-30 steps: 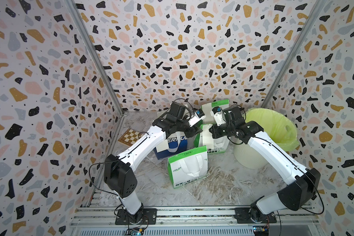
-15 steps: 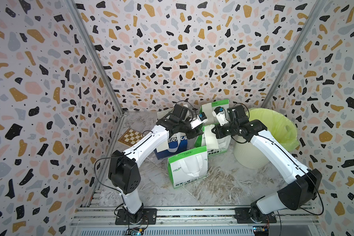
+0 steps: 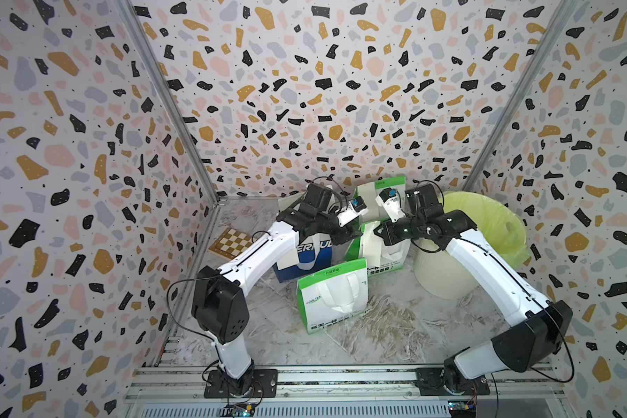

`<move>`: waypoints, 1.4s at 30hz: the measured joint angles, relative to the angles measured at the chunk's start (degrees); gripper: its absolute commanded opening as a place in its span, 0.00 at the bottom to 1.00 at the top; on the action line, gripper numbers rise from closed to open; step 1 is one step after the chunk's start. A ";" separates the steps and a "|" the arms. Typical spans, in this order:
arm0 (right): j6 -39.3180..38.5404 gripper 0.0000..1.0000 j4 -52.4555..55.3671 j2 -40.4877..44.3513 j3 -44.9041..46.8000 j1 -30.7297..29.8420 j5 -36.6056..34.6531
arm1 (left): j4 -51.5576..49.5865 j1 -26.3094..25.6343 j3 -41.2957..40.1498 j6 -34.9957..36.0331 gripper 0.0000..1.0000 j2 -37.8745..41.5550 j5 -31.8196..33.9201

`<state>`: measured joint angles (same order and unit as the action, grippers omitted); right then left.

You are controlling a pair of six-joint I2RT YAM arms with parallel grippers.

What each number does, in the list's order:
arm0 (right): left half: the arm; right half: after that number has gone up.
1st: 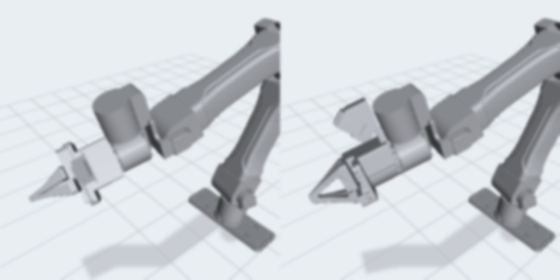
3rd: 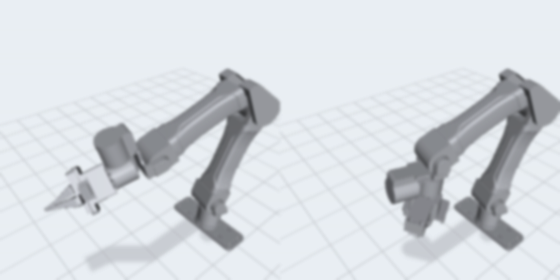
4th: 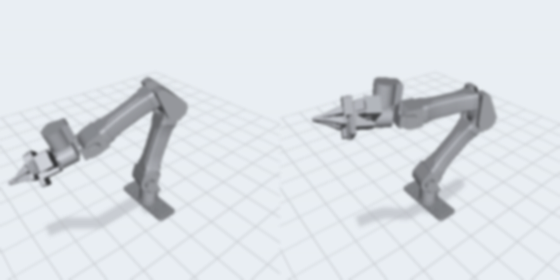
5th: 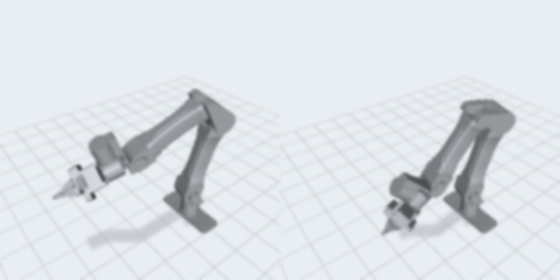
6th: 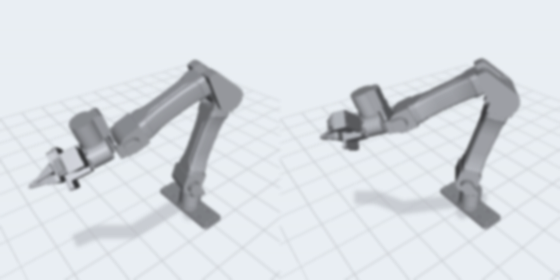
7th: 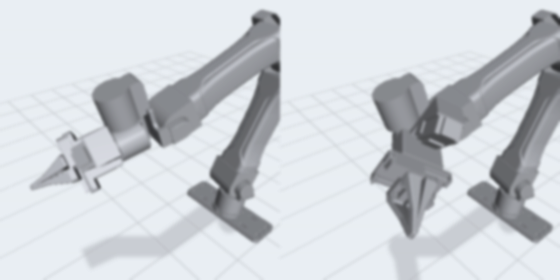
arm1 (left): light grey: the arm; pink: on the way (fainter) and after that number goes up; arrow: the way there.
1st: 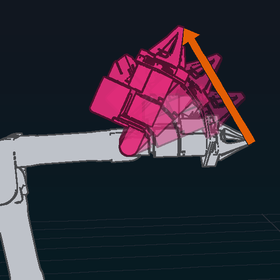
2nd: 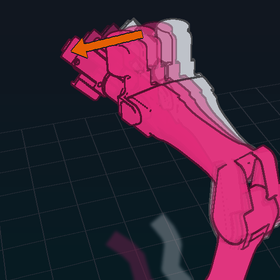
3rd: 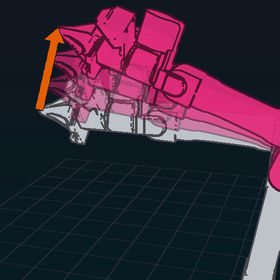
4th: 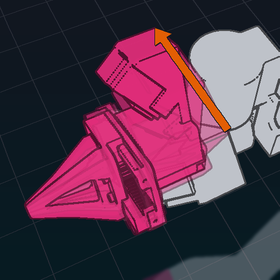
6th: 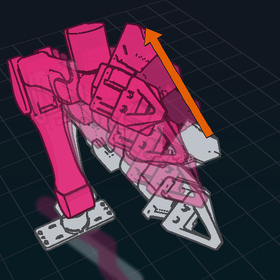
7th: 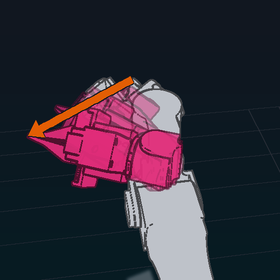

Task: Shred takeout receipts and throw away
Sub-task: Tear off the takeout receipt from the takeout bag.

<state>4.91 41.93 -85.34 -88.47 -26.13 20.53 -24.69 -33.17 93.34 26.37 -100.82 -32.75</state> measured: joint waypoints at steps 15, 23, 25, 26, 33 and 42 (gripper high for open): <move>2.84 0.20 -2.25 0.00 1.07 -0.02 -2.45 | 0.96 -2.25 0.00 -1.90 0.14 -3.67 -1.33; 5.09 0.22 -6.84 -0.50 3.17 -0.13 -1.77 | 2.69 -2.14 -0.50 -3.23 0.04 -4.22 -1.75; 5.14 0.24 -7.26 -0.68 3.28 -0.37 -1.44 | 3.37 -2.14 -1.01 -3.37 0.02 -4.20 -1.73; 5.18 0.24 -7.52 -0.74 3.43 -0.52 -1.20 | 3.63 -2.10 -1.18 -3.48 0.02 -4.17 -1.75; 5.42 0.19 -9.25 -1.20 4.55 -2.99 -0.44 | 5.57 -1.70 -3.23 -4.11 0.00 -3.39 -2.40; 6.25 0.00 -10.60 -1.73 4.52 -3.67 -5.53 | 7.10 -1.86 -7.04 -3.91 0.47 -0.81 -2.05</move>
<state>11.16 31.33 -87.07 -83.94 -29.80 15.00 -17.58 -35.03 86.30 22.46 -101.62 -34.81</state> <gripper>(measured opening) 0.049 0.446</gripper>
